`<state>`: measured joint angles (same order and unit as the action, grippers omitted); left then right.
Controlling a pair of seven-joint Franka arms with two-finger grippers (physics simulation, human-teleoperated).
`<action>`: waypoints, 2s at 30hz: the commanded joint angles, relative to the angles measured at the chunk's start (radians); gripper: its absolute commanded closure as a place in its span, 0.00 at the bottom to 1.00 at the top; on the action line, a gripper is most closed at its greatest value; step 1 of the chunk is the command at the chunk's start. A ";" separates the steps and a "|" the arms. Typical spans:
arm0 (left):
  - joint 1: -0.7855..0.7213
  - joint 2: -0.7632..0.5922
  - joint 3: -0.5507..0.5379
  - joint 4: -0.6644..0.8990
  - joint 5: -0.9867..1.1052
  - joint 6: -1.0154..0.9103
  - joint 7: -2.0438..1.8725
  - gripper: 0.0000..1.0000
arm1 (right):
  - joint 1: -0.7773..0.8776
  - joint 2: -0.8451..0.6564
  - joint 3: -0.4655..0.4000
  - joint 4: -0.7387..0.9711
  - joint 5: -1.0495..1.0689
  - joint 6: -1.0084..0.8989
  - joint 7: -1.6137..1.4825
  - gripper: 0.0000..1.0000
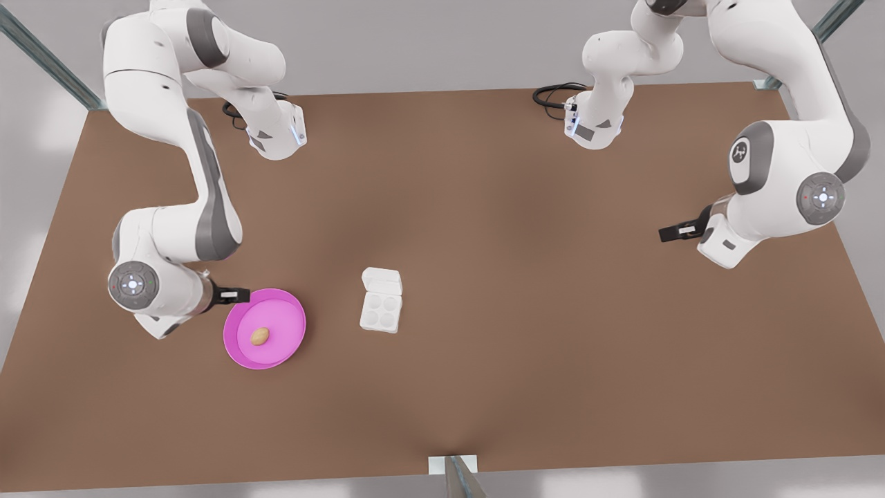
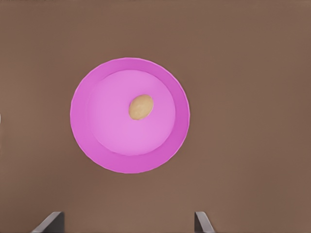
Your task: Pack egg into the box and close the box lid
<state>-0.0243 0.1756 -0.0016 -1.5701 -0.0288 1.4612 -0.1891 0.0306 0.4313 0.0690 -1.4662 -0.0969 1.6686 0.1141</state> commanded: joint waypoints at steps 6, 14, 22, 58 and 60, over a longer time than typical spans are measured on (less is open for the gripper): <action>-0.002 -0.001 -0.001 0.027 0.000 -0.033 -0.019 0.00 | -0.092 0.127 0.000 0.006 0.088 0.123 0.396 0.00; -0.003 0.001 -0.020 0.027 0.000 -0.058 -0.019 0.00 | -0.092 0.208 -0.026 0.010 0.103 0.270 0.504 0.00; -0.006 0.002 -0.031 0.025 0.000 -0.058 -0.024 0.00 | -0.070 0.262 -0.046 -0.049 0.103 0.514 0.564 0.00; 0.000 0.021 -0.046 0.025 0.018 -0.090 -0.026 0.00 | -0.029 0.282 -0.043 -0.250 0.098 0.694 0.513 0.00; -0.002 0.021 -0.046 0.025 0.021 -0.090 -0.026 0.00 | -0.029 0.288 -0.041 -0.249 0.098 0.694 0.513 0.00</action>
<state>-0.0262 0.1969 -0.0474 -1.5451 -0.0100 1.3728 -0.2139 0.0015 0.7185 0.0274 -1.7141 0.0005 2.3619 0.6263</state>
